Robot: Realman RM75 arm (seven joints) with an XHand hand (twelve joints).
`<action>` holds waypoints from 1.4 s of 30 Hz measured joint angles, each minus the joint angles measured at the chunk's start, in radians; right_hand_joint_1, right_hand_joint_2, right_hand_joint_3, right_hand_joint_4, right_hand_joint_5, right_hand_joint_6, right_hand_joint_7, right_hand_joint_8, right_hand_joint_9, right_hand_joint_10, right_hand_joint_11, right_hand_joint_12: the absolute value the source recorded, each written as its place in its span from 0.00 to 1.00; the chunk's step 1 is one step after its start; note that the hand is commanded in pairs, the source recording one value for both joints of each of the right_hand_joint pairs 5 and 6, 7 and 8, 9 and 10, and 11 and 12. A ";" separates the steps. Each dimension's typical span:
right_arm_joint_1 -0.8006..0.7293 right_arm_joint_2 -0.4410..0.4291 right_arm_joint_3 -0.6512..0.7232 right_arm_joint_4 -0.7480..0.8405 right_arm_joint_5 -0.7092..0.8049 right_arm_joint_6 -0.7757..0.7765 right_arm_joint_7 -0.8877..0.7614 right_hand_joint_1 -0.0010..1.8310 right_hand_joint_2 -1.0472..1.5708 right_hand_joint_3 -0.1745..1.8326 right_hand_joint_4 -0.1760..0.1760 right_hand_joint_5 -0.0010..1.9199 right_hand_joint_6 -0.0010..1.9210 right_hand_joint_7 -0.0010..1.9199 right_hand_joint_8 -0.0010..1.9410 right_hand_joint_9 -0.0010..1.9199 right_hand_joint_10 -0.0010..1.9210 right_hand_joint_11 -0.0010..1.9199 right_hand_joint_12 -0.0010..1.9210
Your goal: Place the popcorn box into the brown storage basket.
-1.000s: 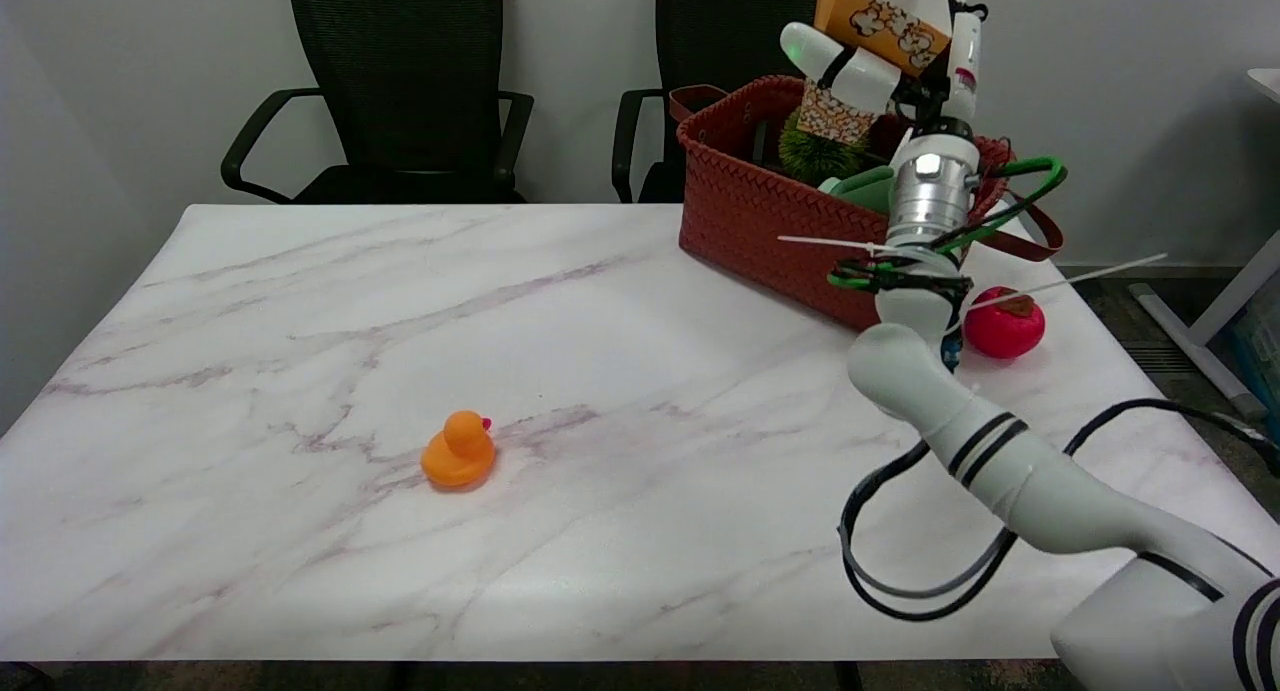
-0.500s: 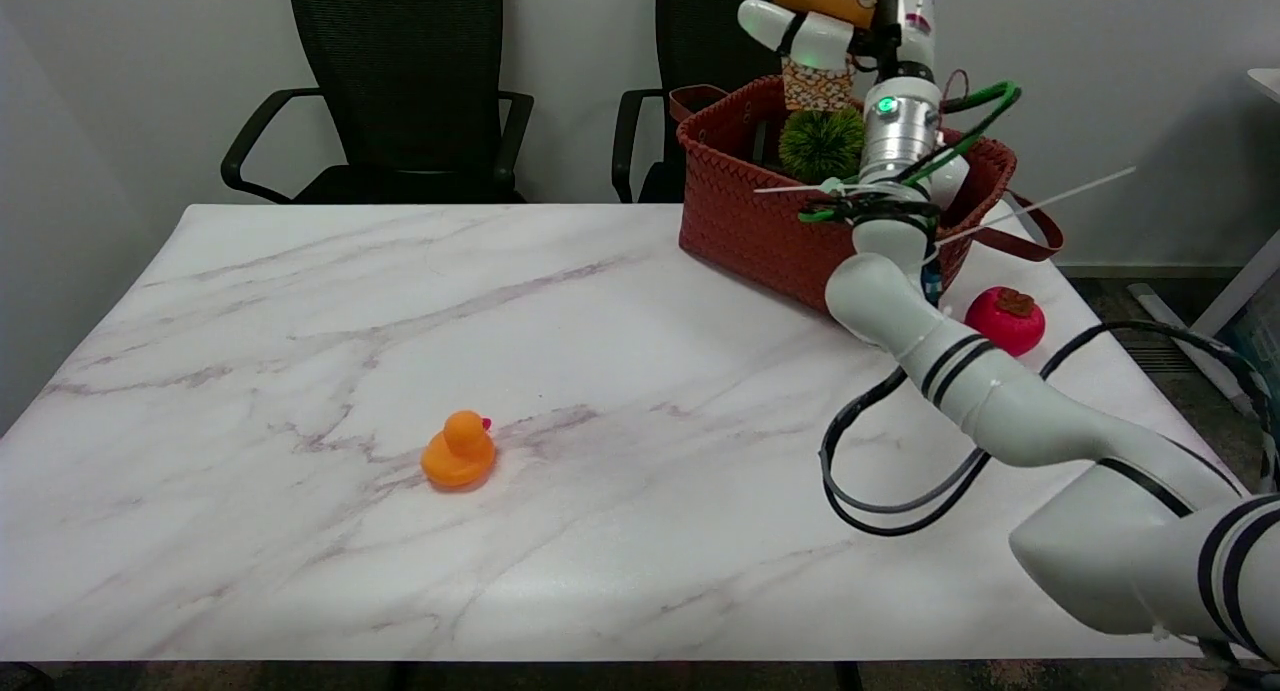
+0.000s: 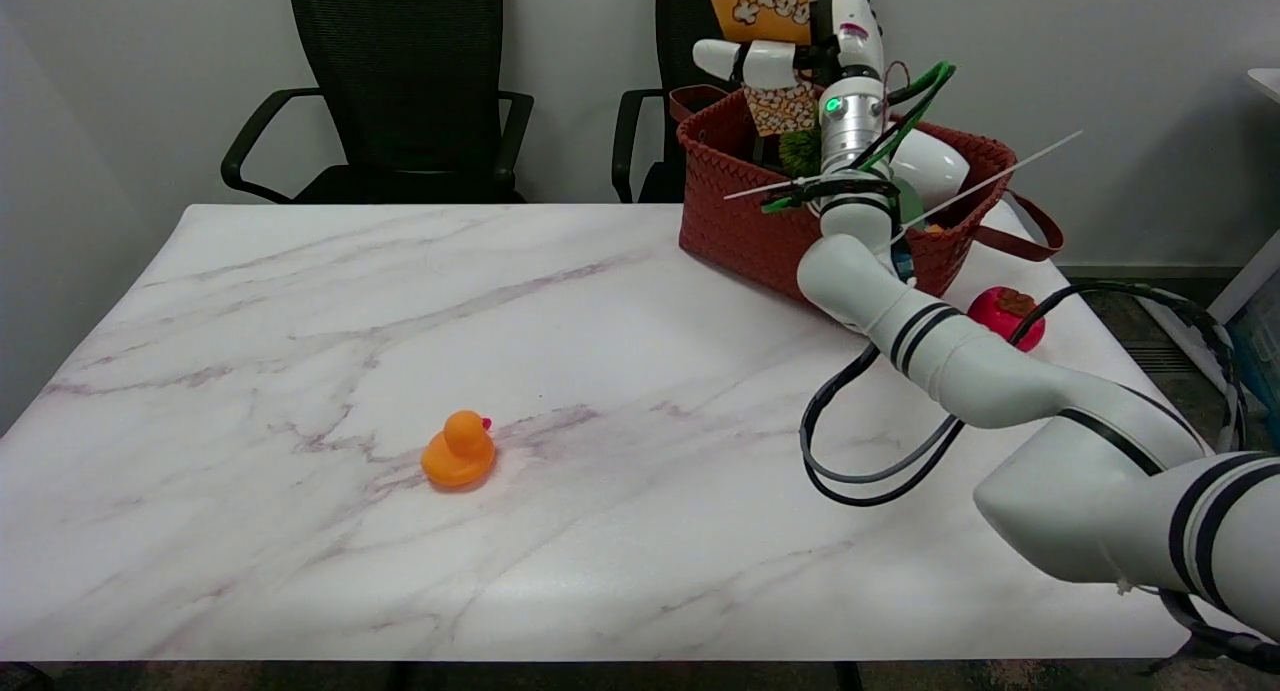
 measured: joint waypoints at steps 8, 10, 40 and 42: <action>0.041 -0.021 -0.019 -0.093 0.000 -0.028 -0.087 0.57 0.52 0.23 0.50 0.27 0.27 0.63 0.63 0.47 0.47 0.45 0.45; 0.050 -0.024 -0.022 -0.113 0.001 -0.033 -0.107 0.57 0.52 0.22 0.50 0.27 0.27 0.63 0.63 0.47 0.47 0.45 0.45; 0.097 -0.061 -0.037 -0.256 0.031 -0.079 -0.232 0.55 0.37 0.11 0.50 0.00 0.00 0.23 0.23 0.18 0.18 0.03 0.03; 0.098 -0.065 -0.037 -0.258 0.037 -0.080 -0.240 0.54 0.35 0.04 0.50 0.00 0.00 0.20 0.19 0.16 0.16 0.00 0.00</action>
